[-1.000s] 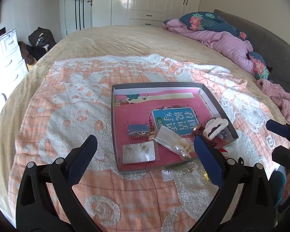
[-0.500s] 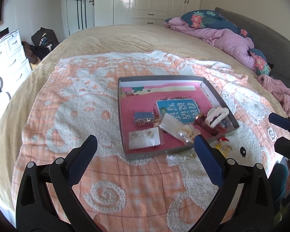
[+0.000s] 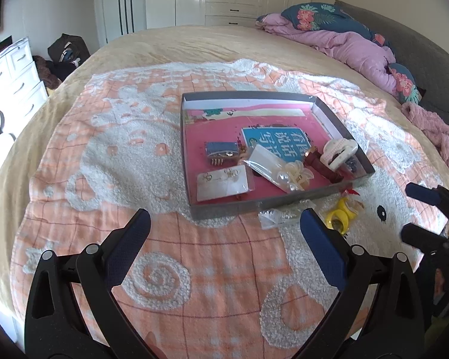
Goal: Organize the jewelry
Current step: 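Move both tools toward the bagged yellow bangles and small gold jewelry bag, then grasp the bagged yellow bangles with right tool while left tool grasps gold jewelry bag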
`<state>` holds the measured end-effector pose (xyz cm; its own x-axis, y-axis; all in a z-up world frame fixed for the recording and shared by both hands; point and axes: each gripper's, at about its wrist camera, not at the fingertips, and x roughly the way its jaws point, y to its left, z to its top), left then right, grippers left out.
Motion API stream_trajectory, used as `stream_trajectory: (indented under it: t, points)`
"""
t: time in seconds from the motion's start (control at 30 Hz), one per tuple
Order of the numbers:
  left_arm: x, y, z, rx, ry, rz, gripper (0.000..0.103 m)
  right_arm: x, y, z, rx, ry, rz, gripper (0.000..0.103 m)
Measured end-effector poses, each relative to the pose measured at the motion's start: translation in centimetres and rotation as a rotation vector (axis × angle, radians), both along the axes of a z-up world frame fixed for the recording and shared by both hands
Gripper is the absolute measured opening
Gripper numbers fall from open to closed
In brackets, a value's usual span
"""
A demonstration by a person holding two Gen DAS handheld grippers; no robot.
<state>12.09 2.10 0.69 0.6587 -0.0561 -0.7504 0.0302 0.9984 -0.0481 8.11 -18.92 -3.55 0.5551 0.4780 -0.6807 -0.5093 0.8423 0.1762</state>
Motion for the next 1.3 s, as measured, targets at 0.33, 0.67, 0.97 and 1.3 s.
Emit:
stream_trajectory:
  t: [0.33,0.67,0.97,1.3]
  points:
    - [0.0,-0.7,-1.0,0.006,0.029,-0.013,0.094,1.4,0.3,-3.9,-0.056,0.063,-0.013,0.097]
    - [1.0,-2.6,-2.7,-0.008,0.086,-0.052,0.094,4.3,1.6,-7.8,-0.125,0.127,-0.003,0.098]
    - [3.1,-4.2,-5.2,-0.05,0.161,-0.071,0.094,6.0,2.7,-9.3,-0.163,0.079,0.018,0.098]
    - [5.0,-5.5,-7.4,-0.125,0.208,-0.07,0.094,4.8,-0.5,-8.6,-0.117,0.06,0.0,0.08]
